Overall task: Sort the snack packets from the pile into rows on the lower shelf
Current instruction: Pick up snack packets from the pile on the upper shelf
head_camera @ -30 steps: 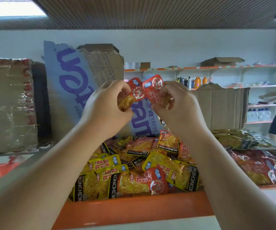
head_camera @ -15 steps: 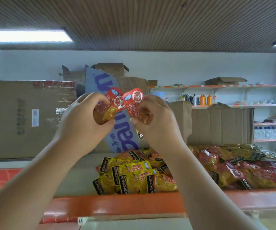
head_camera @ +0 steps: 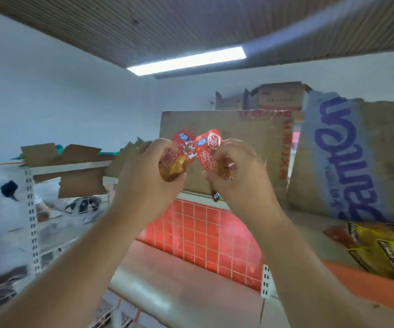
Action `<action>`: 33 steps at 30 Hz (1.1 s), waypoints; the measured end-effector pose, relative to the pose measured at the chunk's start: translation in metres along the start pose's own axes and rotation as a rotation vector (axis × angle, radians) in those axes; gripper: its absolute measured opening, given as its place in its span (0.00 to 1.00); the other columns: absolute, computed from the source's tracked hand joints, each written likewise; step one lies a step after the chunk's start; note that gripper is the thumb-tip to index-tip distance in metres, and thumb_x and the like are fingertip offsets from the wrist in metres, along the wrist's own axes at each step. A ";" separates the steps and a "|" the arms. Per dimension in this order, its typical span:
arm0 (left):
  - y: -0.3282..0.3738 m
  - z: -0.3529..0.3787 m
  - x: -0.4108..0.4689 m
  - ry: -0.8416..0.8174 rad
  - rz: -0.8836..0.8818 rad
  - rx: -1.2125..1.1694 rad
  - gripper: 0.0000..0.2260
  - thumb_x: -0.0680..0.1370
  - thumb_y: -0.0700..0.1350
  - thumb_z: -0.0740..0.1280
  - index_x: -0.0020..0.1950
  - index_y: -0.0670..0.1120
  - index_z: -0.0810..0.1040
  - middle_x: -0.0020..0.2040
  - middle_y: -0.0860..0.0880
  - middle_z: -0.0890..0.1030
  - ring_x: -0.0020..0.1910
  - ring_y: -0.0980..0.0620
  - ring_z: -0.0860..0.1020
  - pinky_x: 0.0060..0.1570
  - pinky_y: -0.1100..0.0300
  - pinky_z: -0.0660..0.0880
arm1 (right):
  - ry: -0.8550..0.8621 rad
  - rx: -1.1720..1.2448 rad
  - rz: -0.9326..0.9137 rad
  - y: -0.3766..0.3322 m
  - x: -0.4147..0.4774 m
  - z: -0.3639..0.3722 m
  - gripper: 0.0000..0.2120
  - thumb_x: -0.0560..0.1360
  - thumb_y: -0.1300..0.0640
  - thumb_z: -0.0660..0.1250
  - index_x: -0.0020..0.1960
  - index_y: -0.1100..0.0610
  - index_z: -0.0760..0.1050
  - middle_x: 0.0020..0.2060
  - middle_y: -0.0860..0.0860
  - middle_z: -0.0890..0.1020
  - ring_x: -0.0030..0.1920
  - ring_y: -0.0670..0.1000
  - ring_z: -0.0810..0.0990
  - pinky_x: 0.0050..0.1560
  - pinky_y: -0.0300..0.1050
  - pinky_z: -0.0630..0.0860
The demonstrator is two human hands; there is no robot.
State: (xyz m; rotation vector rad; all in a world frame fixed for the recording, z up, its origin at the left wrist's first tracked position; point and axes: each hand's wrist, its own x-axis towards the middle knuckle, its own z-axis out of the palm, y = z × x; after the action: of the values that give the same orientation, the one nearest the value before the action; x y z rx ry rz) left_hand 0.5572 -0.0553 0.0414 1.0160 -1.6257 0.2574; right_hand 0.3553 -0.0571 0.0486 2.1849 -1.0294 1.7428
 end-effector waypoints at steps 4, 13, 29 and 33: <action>-0.067 -0.043 -0.011 0.011 -0.095 0.104 0.23 0.71 0.52 0.79 0.59 0.64 0.71 0.53 0.61 0.78 0.50 0.59 0.79 0.43 0.65 0.74 | -0.035 0.106 -0.010 -0.020 0.003 0.084 0.17 0.67 0.59 0.80 0.43 0.47 0.72 0.52 0.44 0.77 0.50 0.46 0.77 0.50 0.45 0.78; -0.202 -0.072 -0.053 -0.086 -0.279 0.251 0.20 0.72 0.53 0.78 0.57 0.62 0.73 0.55 0.60 0.77 0.52 0.60 0.77 0.46 0.67 0.72 | -0.160 0.277 0.096 0.003 -0.022 0.236 0.16 0.67 0.58 0.80 0.42 0.47 0.73 0.49 0.43 0.77 0.48 0.47 0.77 0.48 0.50 0.78; -0.441 0.067 -0.007 -0.329 -0.389 0.271 0.16 0.71 0.58 0.77 0.54 0.62 0.74 0.49 0.64 0.75 0.50 0.64 0.76 0.43 0.65 0.74 | -0.352 0.226 0.290 0.167 -0.023 0.462 0.15 0.69 0.52 0.80 0.48 0.48 0.75 0.49 0.43 0.77 0.48 0.45 0.76 0.46 0.39 0.75; -0.491 0.103 -0.010 -0.403 -0.465 0.246 0.16 0.71 0.58 0.77 0.53 0.59 0.76 0.50 0.60 0.78 0.49 0.59 0.78 0.43 0.62 0.77 | -0.400 0.177 0.330 0.203 -0.033 0.502 0.15 0.69 0.51 0.79 0.49 0.47 0.74 0.46 0.43 0.76 0.45 0.40 0.73 0.41 0.32 0.66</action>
State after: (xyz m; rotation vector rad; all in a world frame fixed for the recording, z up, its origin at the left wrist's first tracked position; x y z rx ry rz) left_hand 0.8405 -0.4122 -0.1679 1.6843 -1.6776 -0.0718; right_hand 0.6303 -0.4572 -0.1929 2.6781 -1.4470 1.6013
